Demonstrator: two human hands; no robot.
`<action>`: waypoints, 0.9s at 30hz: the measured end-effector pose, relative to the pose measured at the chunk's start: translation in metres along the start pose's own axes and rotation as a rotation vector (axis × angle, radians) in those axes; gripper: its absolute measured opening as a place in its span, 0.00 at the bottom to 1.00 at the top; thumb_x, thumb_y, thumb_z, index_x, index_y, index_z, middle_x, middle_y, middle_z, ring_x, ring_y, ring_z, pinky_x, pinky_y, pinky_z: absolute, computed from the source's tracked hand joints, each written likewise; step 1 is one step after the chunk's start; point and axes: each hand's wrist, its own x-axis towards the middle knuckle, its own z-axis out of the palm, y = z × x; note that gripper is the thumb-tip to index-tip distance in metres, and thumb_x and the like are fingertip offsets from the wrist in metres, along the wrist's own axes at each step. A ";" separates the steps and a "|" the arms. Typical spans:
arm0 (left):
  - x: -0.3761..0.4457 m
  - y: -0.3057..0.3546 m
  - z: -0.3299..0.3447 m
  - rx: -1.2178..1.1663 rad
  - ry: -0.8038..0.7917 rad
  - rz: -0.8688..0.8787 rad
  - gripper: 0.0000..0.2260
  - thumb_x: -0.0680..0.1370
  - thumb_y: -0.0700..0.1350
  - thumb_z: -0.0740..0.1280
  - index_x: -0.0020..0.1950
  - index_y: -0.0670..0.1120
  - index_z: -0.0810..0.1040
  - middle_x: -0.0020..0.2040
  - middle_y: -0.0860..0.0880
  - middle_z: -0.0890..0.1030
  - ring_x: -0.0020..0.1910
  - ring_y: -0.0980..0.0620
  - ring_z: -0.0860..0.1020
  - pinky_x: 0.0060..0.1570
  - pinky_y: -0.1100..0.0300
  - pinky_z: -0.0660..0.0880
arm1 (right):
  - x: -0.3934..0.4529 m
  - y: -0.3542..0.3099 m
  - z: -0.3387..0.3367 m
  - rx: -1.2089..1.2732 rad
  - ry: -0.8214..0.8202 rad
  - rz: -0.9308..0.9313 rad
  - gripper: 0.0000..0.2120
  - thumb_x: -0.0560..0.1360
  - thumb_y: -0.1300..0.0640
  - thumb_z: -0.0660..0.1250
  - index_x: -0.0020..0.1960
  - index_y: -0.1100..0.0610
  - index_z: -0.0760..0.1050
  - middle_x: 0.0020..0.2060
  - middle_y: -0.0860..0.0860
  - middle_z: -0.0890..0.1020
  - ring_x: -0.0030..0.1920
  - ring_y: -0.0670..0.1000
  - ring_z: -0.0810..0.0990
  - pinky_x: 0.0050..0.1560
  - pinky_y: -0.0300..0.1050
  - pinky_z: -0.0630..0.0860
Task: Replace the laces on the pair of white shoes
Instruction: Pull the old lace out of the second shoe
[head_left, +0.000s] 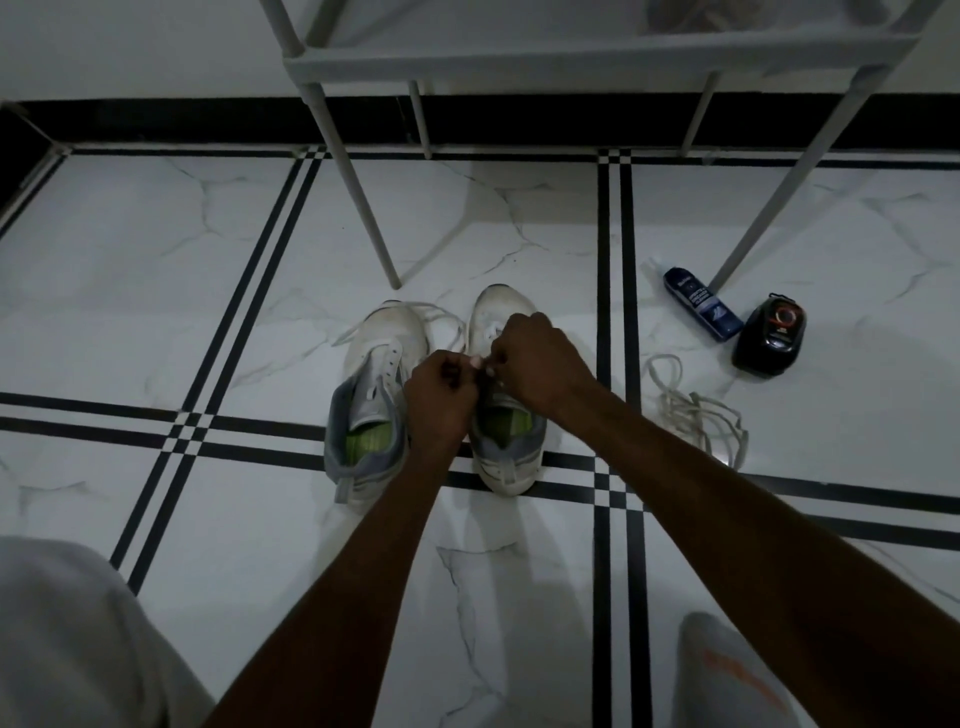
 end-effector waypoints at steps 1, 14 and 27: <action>-0.001 0.000 -0.001 -0.012 0.007 0.004 0.10 0.79 0.50 0.71 0.46 0.44 0.82 0.39 0.51 0.84 0.41 0.52 0.83 0.49 0.48 0.81 | 0.001 0.010 -0.001 0.044 0.064 0.053 0.06 0.77 0.61 0.67 0.48 0.63 0.82 0.52 0.60 0.77 0.55 0.59 0.76 0.49 0.50 0.75; -0.001 -0.001 0.000 0.020 -0.021 0.027 0.09 0.78 0.50 0.70 0.47 0.44 0.83 0.40 0.51 0.85 0.41 0.54 0.84 0.47 0.54 0.82 | -0.003 -0.003 0.013 -0.092 -0.024 -0.016 0.12 0.76 0.52 0.67 0.55 0.58 0.80 0.58 0.58 0.73 0.62 0.61 0.68 0.57 0.54 0.71; 0.001 -0.001 -0.006 0.098 0.044 0.016 0.06 0.79 0.46 0.72 0.46 0.44 0.81 0.37 0.54 0.80 0.36 0.64 0.76 0.37 0.78 0.69 | 0.008 0.012 -0.021 0.138 0.182 0.083 0.04 0.74 0.56 0.73 0.46 0.56 0.84 0.52 0.55 0.75 0.56 0.54 0.73 0.51 0.37 0.67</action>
